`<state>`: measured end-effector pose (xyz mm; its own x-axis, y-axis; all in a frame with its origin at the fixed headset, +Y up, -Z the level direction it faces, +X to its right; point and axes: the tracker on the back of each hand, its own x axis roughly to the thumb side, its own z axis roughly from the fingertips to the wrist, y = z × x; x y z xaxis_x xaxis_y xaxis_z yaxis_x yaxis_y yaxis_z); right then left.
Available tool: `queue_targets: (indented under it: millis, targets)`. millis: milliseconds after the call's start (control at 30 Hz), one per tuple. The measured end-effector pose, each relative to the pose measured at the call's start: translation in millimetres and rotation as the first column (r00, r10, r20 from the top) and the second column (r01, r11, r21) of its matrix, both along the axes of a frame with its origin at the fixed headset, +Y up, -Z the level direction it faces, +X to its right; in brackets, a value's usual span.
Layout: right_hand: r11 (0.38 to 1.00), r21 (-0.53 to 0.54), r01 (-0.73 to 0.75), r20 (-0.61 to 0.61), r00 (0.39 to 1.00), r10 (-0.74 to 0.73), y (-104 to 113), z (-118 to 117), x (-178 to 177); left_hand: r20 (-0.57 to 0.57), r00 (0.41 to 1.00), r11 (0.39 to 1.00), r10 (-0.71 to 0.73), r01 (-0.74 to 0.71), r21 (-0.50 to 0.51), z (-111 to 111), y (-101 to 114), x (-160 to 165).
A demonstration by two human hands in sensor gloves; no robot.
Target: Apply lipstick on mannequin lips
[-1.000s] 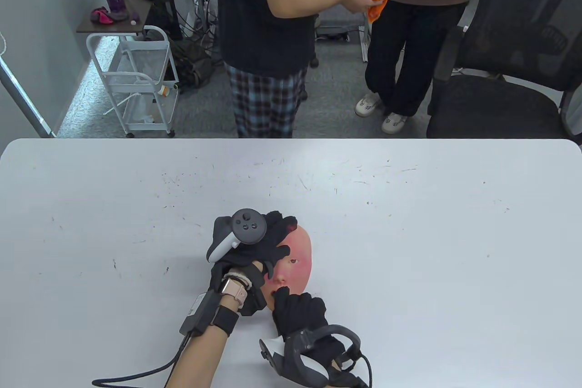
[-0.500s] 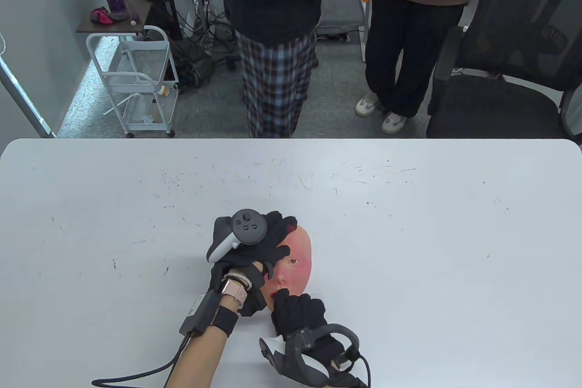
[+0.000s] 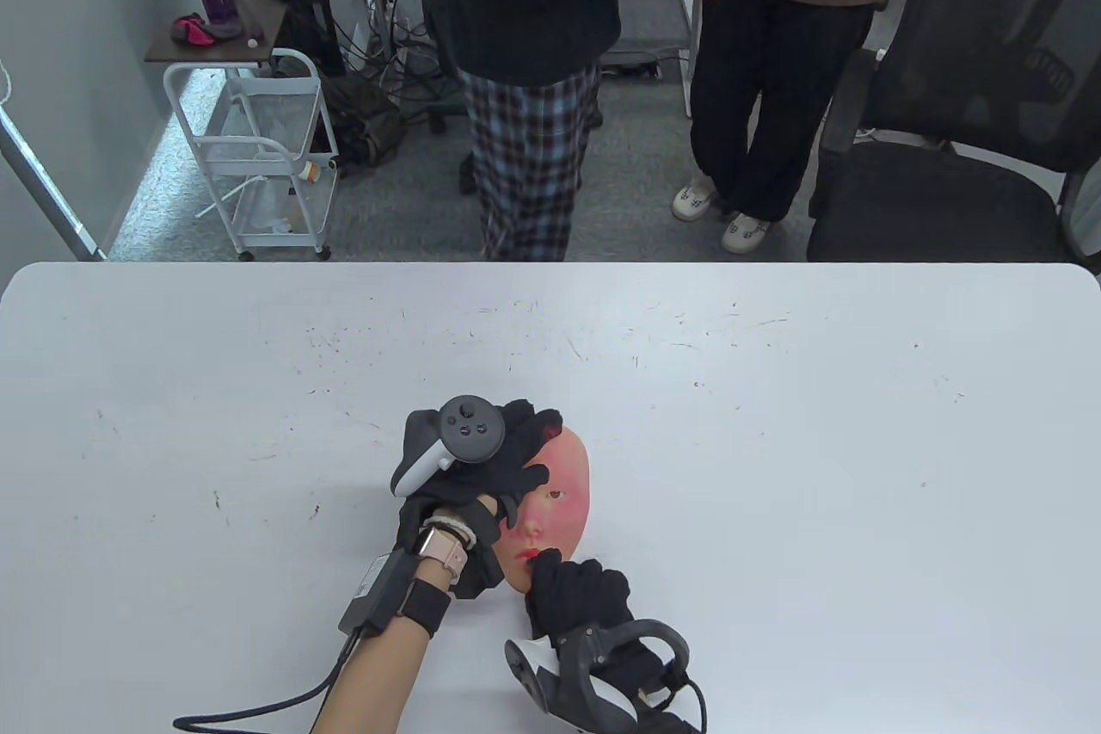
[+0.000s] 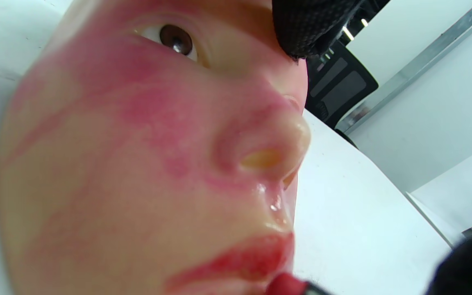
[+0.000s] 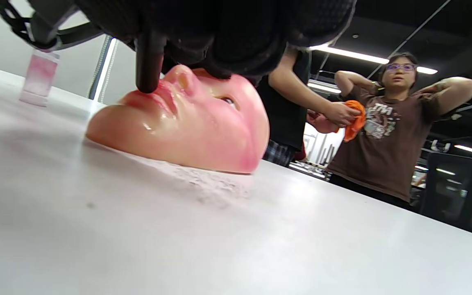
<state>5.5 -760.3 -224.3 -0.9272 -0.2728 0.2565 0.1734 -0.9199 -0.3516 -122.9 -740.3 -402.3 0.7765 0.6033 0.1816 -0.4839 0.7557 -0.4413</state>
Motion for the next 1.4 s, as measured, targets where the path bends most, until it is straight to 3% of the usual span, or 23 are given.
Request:
queue_targets:
  millis: [500, 867, 1200, 1400]
  targets:
    - [0.994, -0.021, 0.103, 0.028, 0.994, -0.102, 1.5, -4.3, 8.0, 0.0, 1.0, 1.0, -0.002, 0.002, -0.001, 0.2, 0.0, 0.0]
    - [0.971, -0.114, 0.21, 0.052, 0.977, -0.205, 1.8, -8.5, 20.3, 0.0, 1.0, 1.0, 0.0, 0.0, -0.004, 0.2, -0.1, -0.1]
    - [0.968, -0.119, 0.219, 0.071, 0.975, -0.211, 2.5, -11.5, 14.8, 0.0, 1.0, 1.0, 0.0, 0.0, -0.005, 0.3, -0.1, -0.1]
    - [0.987, -0.083, 0.139, 0.097, 0.987, -0.131, 2.6, -9.6, 12.2, 0.001, 1.0, 1.0, 0.001, -0.001, -0.007, 0.2, -0.2, -0.2]
